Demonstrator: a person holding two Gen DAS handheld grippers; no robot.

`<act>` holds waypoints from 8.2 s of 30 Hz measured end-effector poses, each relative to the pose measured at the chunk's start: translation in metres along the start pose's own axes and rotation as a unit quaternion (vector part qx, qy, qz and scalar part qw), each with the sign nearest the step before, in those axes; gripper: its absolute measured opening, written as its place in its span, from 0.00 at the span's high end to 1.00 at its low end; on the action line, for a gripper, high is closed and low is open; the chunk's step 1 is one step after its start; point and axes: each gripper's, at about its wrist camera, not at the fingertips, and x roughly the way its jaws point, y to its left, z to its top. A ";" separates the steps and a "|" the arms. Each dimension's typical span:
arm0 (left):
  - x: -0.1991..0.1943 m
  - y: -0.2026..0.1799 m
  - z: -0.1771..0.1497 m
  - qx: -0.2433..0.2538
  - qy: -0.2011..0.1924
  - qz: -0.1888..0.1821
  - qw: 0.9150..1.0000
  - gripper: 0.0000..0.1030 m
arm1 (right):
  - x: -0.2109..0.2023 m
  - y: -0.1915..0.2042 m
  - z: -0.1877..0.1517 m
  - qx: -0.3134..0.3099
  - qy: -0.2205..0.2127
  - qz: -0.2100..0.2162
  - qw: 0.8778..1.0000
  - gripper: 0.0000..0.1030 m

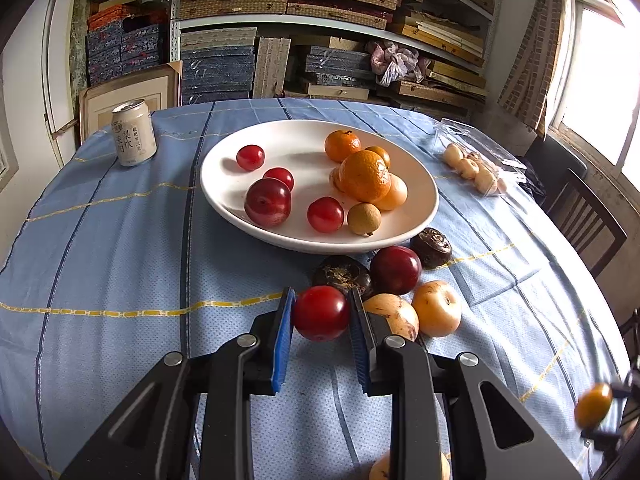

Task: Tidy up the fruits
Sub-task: 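Lower the tomato and orange onto the white plate and open both tools, then move both open tools back to the remaining fruits beside the plate, then grasp a yellow pear with the left tool while the right tool grasps a pale apple, then lower the pear and apple onto the white plate and open both tools, then move both open tools back to the remaining fruits beside the plate, then grasp a speckled pear with the left tool while the right tool grasps a dark brown fruit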

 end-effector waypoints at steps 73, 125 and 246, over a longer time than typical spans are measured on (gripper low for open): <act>-0.059 -0.033 -0.067 0.024 0.000 0.033 0.999 0.25 | 0.092 -0.102 0.079 0.156 -0.107 0.063 0.980 0.06; -0.048 -0.042 -0.089 0.037 0.017 -0.022 0.999 0.45 | 0.182 -0.039 0.098 0.032 0.065 0.063 0.995 0.43; 0.033 -0.045 -0.015 0.016 0.022 0.034 0.999 0.28 | 0.137 -0.118 0.087 0.199 -0.035 0.030 0.979 0.06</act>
